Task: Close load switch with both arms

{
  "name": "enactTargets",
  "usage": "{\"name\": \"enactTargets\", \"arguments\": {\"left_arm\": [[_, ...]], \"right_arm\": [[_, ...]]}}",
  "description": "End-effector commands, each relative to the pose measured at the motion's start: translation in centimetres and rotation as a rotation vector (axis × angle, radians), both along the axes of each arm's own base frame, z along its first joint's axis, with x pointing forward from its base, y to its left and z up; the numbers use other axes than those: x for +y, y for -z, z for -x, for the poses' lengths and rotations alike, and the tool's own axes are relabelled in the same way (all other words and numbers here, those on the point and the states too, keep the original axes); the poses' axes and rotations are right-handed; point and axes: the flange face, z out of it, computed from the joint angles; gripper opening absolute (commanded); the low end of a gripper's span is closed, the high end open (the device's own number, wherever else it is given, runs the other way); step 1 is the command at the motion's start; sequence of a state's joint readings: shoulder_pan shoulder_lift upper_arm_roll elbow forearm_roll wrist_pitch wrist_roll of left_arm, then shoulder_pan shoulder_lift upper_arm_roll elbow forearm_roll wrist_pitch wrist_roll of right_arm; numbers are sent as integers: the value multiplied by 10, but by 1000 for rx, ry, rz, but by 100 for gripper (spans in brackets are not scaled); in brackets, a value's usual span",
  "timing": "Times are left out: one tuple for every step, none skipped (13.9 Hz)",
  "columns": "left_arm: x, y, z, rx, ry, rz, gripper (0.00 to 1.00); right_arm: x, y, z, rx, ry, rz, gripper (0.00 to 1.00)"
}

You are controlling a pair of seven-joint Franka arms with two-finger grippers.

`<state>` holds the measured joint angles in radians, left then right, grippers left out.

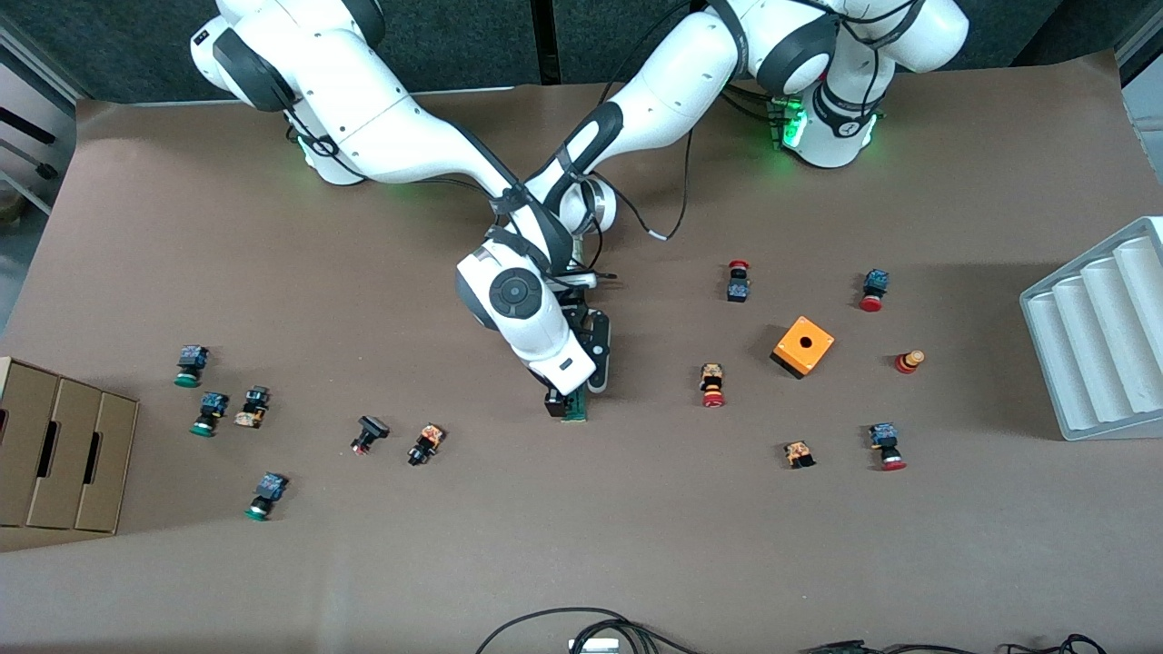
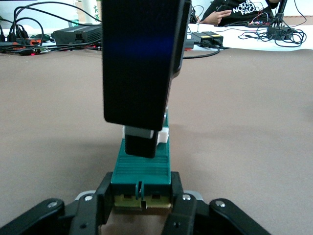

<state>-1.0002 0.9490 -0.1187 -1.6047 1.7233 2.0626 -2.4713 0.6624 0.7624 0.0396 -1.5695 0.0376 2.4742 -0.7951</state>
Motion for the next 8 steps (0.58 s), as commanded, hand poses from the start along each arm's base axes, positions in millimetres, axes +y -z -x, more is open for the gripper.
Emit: {"name": "enactTargets", "arguments": {"left_arm": [[3, -2, 0, -6, 2, 14, 37], [4, -2, -1, -6, 1, 14, 37], [4, -1, -1, -6, 2, 12, 37], [4, -2, -1, -7, 2, 14, 37], [4, -2, -1, -6, 1, 14, 37], [4, -2, -1, -7, 2, 14, 37], [4, -2, -1, -5, 1, 13, 37], [4, -1, -1, -6, 2, 12, 37]], "right_arm": [[4, -1, 3, -26, -25, 4, 89], [4, -1, 3, -27, -25, 3, 85], [4, 0, 3, -28, -27, 3, 83], [3, 0, 2, -30, -30, 3, 80], [3, 0, 2, -31, -38, 4, 78], [3, -1, 2, -31, -36, 1, 78], [3, -2, 1, -33, -35, 1, 78], [4, -1, 1, -31, -36, 1, 78]]}}
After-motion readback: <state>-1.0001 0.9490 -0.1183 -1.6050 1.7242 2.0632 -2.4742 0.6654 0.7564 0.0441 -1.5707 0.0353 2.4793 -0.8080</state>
